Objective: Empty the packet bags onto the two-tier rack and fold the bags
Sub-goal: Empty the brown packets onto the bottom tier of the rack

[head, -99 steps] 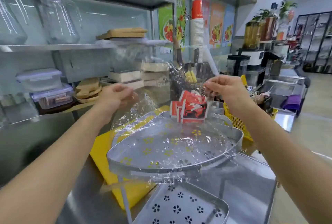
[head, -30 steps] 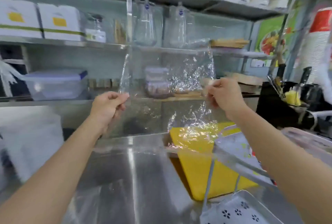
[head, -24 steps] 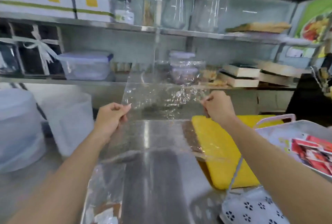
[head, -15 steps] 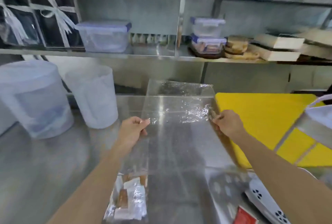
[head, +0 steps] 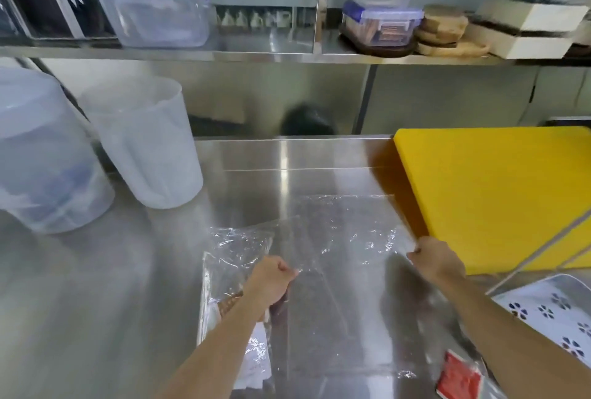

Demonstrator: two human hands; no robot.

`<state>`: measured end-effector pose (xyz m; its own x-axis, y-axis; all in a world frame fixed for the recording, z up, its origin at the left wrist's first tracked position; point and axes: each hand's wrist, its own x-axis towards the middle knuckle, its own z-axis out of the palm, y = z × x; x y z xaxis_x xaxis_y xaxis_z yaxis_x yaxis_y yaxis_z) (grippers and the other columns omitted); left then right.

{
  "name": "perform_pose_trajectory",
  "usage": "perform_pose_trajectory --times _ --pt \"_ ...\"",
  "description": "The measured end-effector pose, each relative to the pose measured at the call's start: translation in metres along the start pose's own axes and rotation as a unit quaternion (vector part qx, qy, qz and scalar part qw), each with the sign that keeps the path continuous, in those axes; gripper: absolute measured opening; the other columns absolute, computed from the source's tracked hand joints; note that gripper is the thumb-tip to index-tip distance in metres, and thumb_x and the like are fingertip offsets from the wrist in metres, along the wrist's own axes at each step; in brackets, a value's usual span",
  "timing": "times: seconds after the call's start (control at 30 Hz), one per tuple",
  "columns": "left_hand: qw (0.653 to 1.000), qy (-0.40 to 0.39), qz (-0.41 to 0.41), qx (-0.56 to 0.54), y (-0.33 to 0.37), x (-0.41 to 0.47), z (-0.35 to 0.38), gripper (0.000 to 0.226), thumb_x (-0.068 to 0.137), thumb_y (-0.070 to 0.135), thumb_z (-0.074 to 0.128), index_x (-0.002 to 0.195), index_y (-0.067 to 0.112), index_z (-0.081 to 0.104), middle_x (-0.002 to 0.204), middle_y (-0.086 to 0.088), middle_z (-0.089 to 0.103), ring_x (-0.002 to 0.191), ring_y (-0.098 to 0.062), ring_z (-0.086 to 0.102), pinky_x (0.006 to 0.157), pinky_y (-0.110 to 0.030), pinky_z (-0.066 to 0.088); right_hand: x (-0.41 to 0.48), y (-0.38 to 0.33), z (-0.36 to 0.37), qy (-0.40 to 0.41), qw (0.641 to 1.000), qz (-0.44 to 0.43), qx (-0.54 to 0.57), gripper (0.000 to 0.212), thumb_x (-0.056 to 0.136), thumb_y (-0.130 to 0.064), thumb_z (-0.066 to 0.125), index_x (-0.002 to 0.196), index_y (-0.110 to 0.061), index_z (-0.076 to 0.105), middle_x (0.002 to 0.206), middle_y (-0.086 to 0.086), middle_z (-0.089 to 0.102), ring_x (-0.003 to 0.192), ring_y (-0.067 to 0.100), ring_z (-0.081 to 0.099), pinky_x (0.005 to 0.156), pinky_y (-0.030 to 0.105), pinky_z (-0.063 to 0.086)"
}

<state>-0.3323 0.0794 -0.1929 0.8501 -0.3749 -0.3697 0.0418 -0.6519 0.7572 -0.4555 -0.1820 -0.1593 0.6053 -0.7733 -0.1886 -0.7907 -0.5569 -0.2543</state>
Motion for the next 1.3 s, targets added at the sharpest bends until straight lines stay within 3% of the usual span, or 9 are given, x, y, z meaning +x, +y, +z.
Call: perform_pose_trajectory --times 0.2,0.33,0.5,0.63,0.77,0.87,1.03,1.17,1.3 --pt "0.998 -0.001 0.001 0.070 0.005 -0.006 -0.002 0.028 0.084 0.026 0.060 0.058 0.020 0.051 0.065 -0.006 0.069 0.056 -0.016 0.059 0.075 -0.034 0.054 -0.001 0.002 0.006 -0.051 0.995 0.005 -0.089 0.032 0.091 -0.029 0.044 0.111 -0.005 0.052 0.122 0.018 0.057 0.110 0.035 0.055 0.083 0.036 0.044" --pt "0.993 0.045 0.028 0.107 0.011 -0.011 -0.016 0.027 0.087 0.028 0.053 0.061 0.022 0.049 0.080 -0.007 0.068 0.080 -0.026 0.065 0.079 -0.036 0.053 -0.005 -0.021 -0.007 0.026 0.995 -0.031 -0.092 0.028 0.089 -0.021 0.046 0.110 -0.003 0.045 0.120 0.020 0.056 0.111 0.037 0.053 0.086 0.039 0.043" --pt "0.970 0.201 0.098 0.097 0.005 -0.026 -0.038 0.013 0.090 0.027 0.048 0.087 0.020 0.058 0.095 -0.003 0.066 0.094 -0.026 0.060 0.088 -0.040 0.048 -0.028 -0.103 -0.009 -0.066 0.957 -0.146 0.243 0.006 0.084 -0.011 0.058 0.079 -0.009 0.059 0.077 0.012 0.062 0.084 0.030 0.060 0.065 0.031 0.044" --pt "0.936 0.285 0.110 0.174 -0.015 -0.043 -0.046 0.044 0.089 0.040 0.045 0.127 0.018 0.047 0.135 -0.006 0.046 0.127 -0.027 0.039 0.104 -0.038 0.029 -0.073 -0.161 0.025 -0.166 0.920 -0.197 0.297 0.037 0.086 -0.029 0.060 0.115 -0.007 0.056 0.099 0.007 0.062 0.096 0.022 0.057 0.089 0.034 0.045" --pt "0.966 0.213 -0.011 0.148 -0.033 -0.058 -0.049 0.074 0.088 0.055 0.039 0.146 0.023 0.007 0.157 -0.012 0.004 0.144 -0.029 0.005 0.115 -0.045 0.012 -0.109 -0.186 0.065 -0.285 0.898 -0.173 0.287 0.075 0.084 -0.048 0.056 0.143 -0.013 0.025 0.144 0.009 0.042 0.130 0.024 0.042 0.105 0.033 0.034" --pt "0.987 0.140 -0.057 0.060 -0.042 -0.061 -0.051 0.076 0.089 0.056 0.035 0.146 0.024 -0.003 0.158 -0.011 0.000 0.144 -0.032 0.004 0.115 -0.049 0.014 -0.123 -0.192 0.083 -0.328 0.876 -0.107 0.337 0.083 0.079 -0.059 0.054 0.144 -0.018 0.022 0.151 0.005 0.033 0.135 0.027 0.035 0.111 0.043 0.030" --pt "0.988 0.106 -0.079 -0.081 -0.041 -0.061 -0.057 0.072 0.087 0.060 0.035 0.145 0.019 0.020 0.154 -0.012 0.022 0.140 -0.029 0.024 0.114 -0.048 0.022 -0.139 -0.199 0.085 -0.401 0.817 -0.013 0.414 0.079 0.063 -0.074 0.056 0.124 -0.024 0.052 0.127 0.010 0.059 0.117 0.030 0.054 0.105 0.051 0.038" --pt "0.989 0.032 -0.061 -0.134 -0.029 -0.063 -0.074 0.076 0.074 0.073 0.042 0.126 0.019 0.050 0.125 -0.003 0.059 0.109 -0.019 0.058 0.100 -0.039 0.042 -0.137 -0.197 0.077 -0.423 0.770 -0.020 0.477 0.055 0.078 -0.066 0.049 0.109 -0.022 0.061 0.101 0.011 0.070 0.096 0.027 0.066 0.095 0.046 0.049" --pt "0.984 -0.108 -0.007 -0.139 -0.024 -0.062 -0.087 0.049 0.075 0.053 0.066 0.109 0.019 0.062 0.100 0.003 0.073 0.095 -0.016 0.069 0.096 -0.038 0.049 -0.137 -0.195 0.062 -0.466 0.713 -0.050 0.521 0.066 0.070 -0.071 0.050 0.107 -0.018 0.061 0.099 0.008 0.067 0.086 0.024 0.060 0.078 0.036 0.047"
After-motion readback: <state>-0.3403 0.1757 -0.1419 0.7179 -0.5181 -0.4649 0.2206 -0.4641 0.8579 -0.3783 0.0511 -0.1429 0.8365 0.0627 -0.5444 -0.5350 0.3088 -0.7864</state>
